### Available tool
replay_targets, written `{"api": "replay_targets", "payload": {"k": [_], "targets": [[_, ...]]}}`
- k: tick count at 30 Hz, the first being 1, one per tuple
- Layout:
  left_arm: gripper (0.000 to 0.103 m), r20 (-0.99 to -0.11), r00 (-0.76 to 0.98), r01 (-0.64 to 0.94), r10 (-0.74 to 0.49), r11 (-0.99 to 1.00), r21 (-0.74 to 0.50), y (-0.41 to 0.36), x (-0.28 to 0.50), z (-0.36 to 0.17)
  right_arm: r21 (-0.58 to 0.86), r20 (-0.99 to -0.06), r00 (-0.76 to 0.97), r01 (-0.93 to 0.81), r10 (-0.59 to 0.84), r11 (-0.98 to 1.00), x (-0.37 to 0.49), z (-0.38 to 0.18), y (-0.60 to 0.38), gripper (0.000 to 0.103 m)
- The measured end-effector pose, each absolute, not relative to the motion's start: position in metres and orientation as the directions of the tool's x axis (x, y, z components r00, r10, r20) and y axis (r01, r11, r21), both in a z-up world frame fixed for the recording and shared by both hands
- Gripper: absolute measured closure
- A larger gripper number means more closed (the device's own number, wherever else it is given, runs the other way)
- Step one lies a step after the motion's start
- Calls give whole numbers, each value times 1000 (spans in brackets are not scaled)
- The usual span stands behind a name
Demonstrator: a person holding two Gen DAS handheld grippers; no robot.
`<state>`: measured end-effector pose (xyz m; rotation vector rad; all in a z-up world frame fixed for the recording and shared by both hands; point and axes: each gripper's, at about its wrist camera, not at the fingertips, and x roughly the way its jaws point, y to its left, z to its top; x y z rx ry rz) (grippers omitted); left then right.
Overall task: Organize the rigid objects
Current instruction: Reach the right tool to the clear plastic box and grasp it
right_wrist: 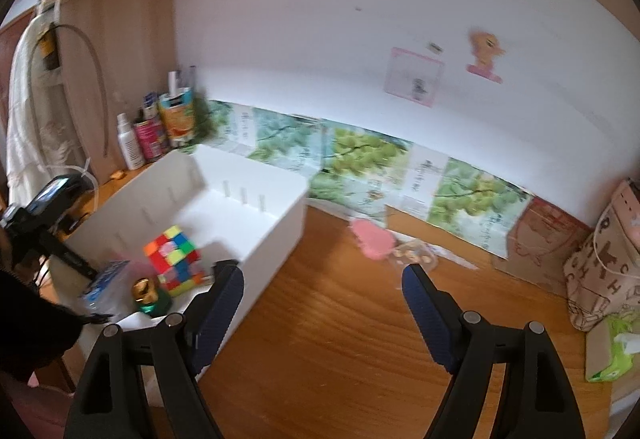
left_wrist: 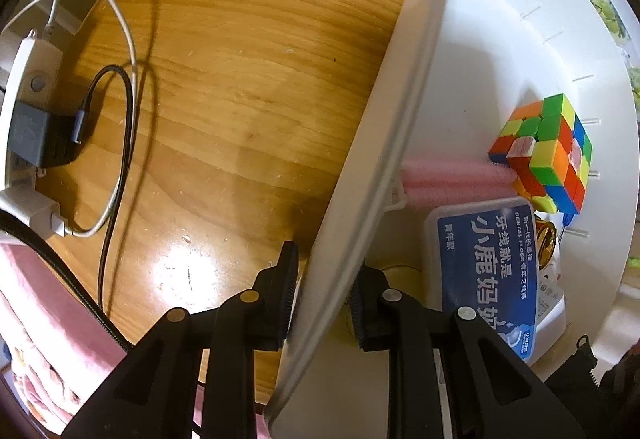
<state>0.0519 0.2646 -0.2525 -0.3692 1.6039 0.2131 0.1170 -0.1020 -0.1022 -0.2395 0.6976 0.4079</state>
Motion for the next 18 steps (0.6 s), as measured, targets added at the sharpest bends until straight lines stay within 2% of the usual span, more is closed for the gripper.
{"api": "replay_targets", "payload": {"k": [12, 18], "targets": [[78, -992, -72, -412, -108, 909, -69, 271, 52, -257, -59, -707, 687, -295, 169, 954, 182, -151, -129, 21], [78, -989, -105, -416, -103, 908, -50, 269, 62, -260, -38, -724, 672, -266, 157, 963, 212, -181, -139, 21]]}}
